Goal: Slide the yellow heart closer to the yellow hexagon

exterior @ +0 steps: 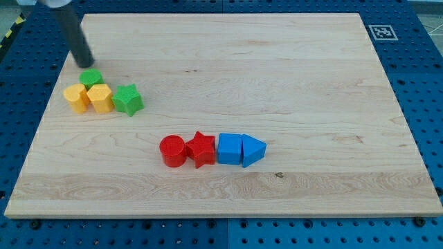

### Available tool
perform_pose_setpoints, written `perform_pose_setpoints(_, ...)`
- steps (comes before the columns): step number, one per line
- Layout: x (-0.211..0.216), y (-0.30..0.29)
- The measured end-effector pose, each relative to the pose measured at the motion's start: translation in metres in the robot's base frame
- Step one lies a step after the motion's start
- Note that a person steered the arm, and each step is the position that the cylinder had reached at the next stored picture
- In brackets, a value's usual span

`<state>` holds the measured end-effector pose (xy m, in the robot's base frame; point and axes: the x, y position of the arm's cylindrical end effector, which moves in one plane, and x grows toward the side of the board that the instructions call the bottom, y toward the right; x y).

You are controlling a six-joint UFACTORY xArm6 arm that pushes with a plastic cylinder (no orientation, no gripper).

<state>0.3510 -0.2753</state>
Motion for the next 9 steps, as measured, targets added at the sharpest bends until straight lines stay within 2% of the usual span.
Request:
perform_pose_setpoints(1, 0.029, -0.013)
perform_pose_setpoints(4, 0.066, 0.003)
perform_pose_setpoints(9, 0.072, 0.020)
